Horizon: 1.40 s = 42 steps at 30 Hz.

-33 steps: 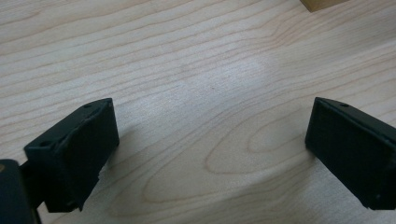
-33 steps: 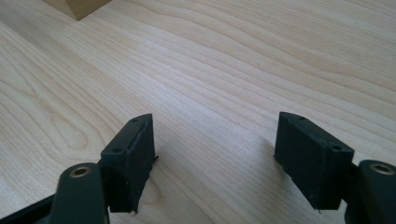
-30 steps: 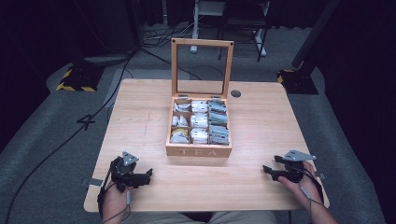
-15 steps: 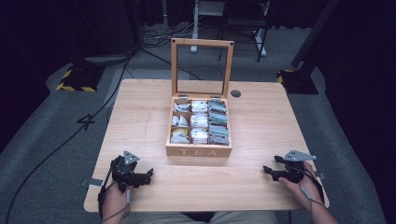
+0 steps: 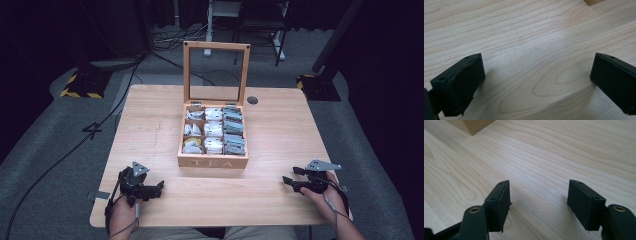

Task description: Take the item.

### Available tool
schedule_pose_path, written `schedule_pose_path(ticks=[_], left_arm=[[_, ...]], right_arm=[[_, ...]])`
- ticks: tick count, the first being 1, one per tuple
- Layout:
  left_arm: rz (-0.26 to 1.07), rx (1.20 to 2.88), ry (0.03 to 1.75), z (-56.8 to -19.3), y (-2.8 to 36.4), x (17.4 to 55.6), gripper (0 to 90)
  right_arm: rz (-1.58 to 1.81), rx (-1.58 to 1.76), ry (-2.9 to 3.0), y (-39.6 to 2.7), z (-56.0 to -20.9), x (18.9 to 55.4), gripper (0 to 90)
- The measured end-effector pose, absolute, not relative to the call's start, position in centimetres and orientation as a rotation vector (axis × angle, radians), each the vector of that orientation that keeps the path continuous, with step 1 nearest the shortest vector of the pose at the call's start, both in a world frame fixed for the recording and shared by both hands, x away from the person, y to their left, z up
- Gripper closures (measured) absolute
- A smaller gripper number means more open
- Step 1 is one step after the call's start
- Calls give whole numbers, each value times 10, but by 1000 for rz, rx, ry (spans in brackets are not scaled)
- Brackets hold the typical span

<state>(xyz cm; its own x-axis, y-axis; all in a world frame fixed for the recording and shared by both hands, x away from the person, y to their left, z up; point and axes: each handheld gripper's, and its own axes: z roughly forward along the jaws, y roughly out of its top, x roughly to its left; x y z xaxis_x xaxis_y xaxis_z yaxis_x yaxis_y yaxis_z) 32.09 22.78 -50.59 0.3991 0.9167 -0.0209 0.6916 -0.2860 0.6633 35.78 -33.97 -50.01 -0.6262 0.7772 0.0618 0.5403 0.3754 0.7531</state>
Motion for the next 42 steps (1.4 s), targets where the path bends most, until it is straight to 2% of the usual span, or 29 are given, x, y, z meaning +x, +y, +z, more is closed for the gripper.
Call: schedule_pose_path(ticks=[7, 19, 31, 42], left_arm=[[492, 2063, 1373, -506, 228, 320, 0], [498, 2062, 1378, -506, 228, 314, 1], [497, 2058, 1385, -506, 227, 314, 1], [485, 2058, 1374, -506, 228, 315, 1]], right_arm=[[1158, 1083, 2378, -329, -477, 359, 392], [1247, 969, 2413, -302, -431, 382, 426], [1267, 889, 2434, -281, -401, 396, 423], [1257, 793, 2475, -236, -377, 403, 416]])
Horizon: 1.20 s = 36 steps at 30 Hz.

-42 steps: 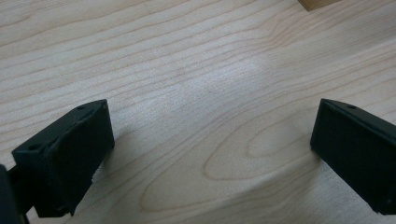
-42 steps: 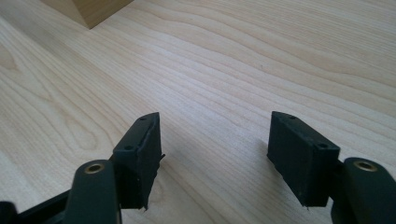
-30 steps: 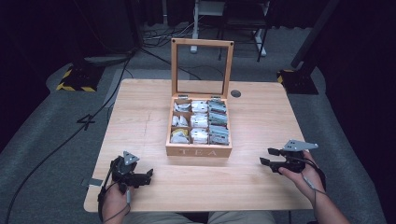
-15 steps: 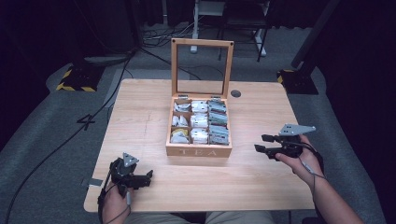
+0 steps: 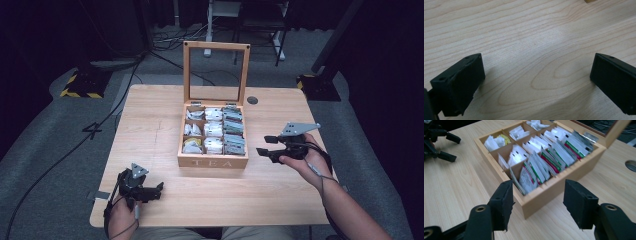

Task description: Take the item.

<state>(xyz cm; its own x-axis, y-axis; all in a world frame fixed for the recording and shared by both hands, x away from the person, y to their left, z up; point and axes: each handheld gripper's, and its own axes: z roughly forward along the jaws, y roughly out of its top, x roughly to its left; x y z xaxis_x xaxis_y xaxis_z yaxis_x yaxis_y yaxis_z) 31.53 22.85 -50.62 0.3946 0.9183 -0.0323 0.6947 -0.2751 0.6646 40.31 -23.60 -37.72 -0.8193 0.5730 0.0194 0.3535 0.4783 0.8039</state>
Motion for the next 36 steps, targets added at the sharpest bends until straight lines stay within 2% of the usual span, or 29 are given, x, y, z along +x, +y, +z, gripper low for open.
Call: schedule_pose_path(ticks=[8, 21, 36], left_arm=[[485, 2068, 1359, -506, 230, 317, 1], [486, 2059, 1376, -506, 231, 312, 3], [486, 2060, 1377, -506, 231, 312, 3]], right_arm=[[1260, 772, 2519, -206, -373, 416, 428], [1255, 738, 2593, -167, -366, 441, 508], [1198, 744, 2700, -123, -375, 462, 599]])
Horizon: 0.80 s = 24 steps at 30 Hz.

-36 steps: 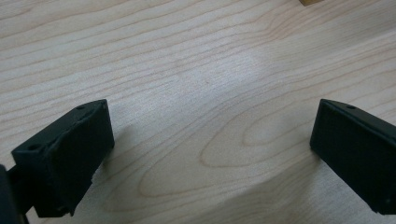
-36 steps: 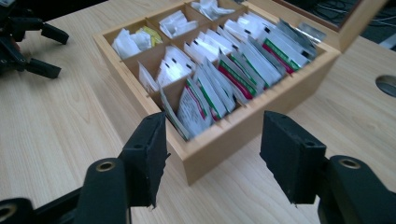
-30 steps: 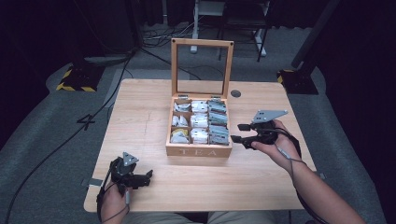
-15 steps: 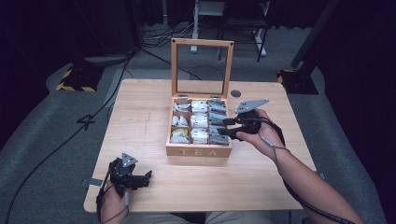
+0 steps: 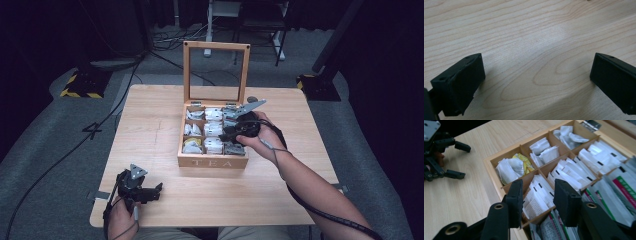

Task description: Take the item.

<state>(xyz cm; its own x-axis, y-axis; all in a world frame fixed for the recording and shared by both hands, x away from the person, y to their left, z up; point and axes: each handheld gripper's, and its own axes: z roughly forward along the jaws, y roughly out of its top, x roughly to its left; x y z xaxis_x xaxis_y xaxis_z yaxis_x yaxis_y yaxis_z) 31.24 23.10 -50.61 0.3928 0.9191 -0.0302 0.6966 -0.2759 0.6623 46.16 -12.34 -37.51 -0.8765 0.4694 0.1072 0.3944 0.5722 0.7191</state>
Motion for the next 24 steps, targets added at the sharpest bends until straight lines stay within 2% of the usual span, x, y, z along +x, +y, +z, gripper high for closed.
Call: schedule_pose_path(ticks=[3, 9, 24], left_arm=[[486, 2060, 1378, -506, 231, 312, 3], [486, 2060, 1378, -506, 231, 312, 3], [486, 2060, 1377, -506, 231, 312, 3]], right_arm=[[1167, 712, 2739, -112, -381, 461, 606], [1058, 714, 2825, -91, -397, 465, 677], [875, 783, 2935, -75, -419, 468, 750]])
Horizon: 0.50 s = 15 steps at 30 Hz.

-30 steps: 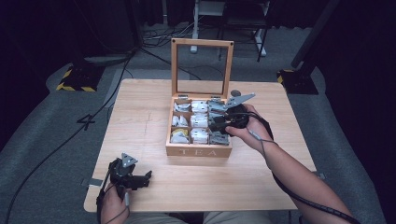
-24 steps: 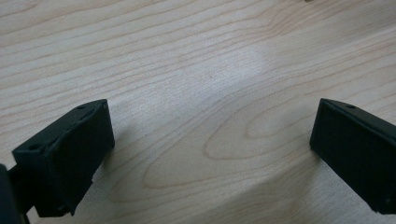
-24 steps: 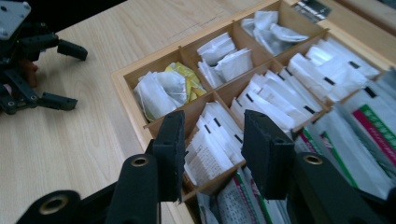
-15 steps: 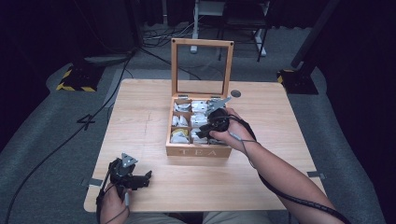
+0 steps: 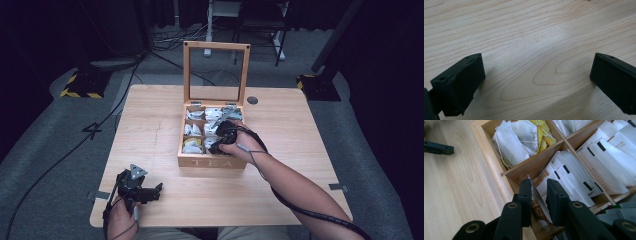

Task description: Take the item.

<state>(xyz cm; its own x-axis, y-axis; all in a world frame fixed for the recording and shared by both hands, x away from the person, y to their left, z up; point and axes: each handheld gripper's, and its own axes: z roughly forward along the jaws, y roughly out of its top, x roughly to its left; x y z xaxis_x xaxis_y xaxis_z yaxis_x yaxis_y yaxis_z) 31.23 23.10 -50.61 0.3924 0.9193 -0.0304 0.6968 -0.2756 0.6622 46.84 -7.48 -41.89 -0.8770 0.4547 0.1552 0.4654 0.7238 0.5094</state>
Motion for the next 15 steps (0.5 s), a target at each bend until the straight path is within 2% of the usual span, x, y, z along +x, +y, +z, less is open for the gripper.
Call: schedule_pose_path(ticks=[7, 9, 13, 15], left_arm=[[486, 2060, 1377, -506, 231, 312, 3], [486, 2060, 1378, -506, 231, 312, 2], [486, 2060, 1378, -506, 231, 312, 3], [486, 2060, 1378, -506, 231, 312, 3]], right_arm=[[-790, -803, -2898, -70, -425, 471, 768], [-752, -781, -2906, -69, -426, 471, 837], [-740, -737, -2942, -67, -425, 469, 898], [-748, -718, -2961, -66, -424, 467, 900]])
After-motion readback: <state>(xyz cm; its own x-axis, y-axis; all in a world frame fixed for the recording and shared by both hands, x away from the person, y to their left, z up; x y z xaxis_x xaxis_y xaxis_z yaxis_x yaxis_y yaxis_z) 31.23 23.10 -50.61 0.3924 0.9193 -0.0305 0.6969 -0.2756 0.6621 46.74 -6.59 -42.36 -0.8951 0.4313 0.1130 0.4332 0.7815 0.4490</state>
